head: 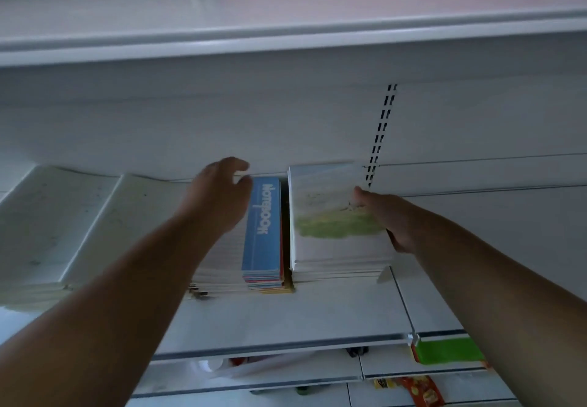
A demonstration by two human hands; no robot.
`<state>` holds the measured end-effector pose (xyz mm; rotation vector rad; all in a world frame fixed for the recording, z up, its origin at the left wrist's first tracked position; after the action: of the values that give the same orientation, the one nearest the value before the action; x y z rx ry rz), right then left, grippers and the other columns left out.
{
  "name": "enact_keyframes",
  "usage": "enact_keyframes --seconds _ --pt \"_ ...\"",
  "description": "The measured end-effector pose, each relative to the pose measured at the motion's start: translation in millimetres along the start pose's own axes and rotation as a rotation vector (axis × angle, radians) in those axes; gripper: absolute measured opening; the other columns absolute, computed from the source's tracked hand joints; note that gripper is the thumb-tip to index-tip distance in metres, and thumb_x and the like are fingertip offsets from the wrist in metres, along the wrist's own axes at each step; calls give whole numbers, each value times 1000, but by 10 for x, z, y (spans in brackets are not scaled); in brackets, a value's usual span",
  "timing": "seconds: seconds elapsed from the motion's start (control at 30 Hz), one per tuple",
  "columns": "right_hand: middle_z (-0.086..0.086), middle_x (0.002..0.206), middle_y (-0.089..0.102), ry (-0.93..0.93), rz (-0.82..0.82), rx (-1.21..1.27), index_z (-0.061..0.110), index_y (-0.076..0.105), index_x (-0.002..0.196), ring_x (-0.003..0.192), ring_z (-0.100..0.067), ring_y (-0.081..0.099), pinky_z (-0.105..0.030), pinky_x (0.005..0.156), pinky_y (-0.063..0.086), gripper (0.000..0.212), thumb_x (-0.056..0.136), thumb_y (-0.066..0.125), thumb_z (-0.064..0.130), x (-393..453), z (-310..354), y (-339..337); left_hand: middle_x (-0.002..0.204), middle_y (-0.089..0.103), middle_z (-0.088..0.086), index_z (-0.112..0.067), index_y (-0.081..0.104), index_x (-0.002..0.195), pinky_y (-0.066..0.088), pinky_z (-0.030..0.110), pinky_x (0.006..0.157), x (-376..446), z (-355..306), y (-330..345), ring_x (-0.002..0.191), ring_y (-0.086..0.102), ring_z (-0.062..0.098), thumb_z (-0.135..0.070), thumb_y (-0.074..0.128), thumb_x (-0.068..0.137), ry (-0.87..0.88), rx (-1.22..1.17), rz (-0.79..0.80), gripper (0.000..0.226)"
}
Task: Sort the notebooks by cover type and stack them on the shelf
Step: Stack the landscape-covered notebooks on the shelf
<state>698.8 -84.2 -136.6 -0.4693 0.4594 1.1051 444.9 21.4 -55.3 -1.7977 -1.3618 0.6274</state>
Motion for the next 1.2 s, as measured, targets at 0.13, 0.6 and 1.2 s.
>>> enact_keyframes --seconds 0.13,0.6,1.2 --pt "-10 128 64 -22 48 -14 10 64 126 113 -28 63 -43 102 48 62 86 66 57 -21 14 21 141 53 18 -18 46 146 47 42 96 7 576 -24 120 54 36 -25 62 95 -251 63 147 54" --pt "-8 159 30 -115 -72 -132 13 31 153 144 -25 33 -39 116 25 84 90 59 60 -171 117 147 147 47 9 -15 44 146 44 39 94 -40 710 78 128 48 30 -14 56 89 -73 84 108 58" --pt "-18 135 51 -213 -328 -806 7 45 131 116 -33 53 -38 90 44 53 95 49 45 -209 257 217 159 32 2 -16 41 150 27 28 115 -380 -72 453 143 34 21 -12 47 100 245 -30 267 51"
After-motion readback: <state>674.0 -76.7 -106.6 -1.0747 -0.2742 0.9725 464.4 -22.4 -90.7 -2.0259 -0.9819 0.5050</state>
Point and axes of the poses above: each hand's wrist, its own x-axis towards the middle knuckle, its own y-axis out of the palm, z = x × y, the point moved 2 cm from there along x, towards the middle knuckle
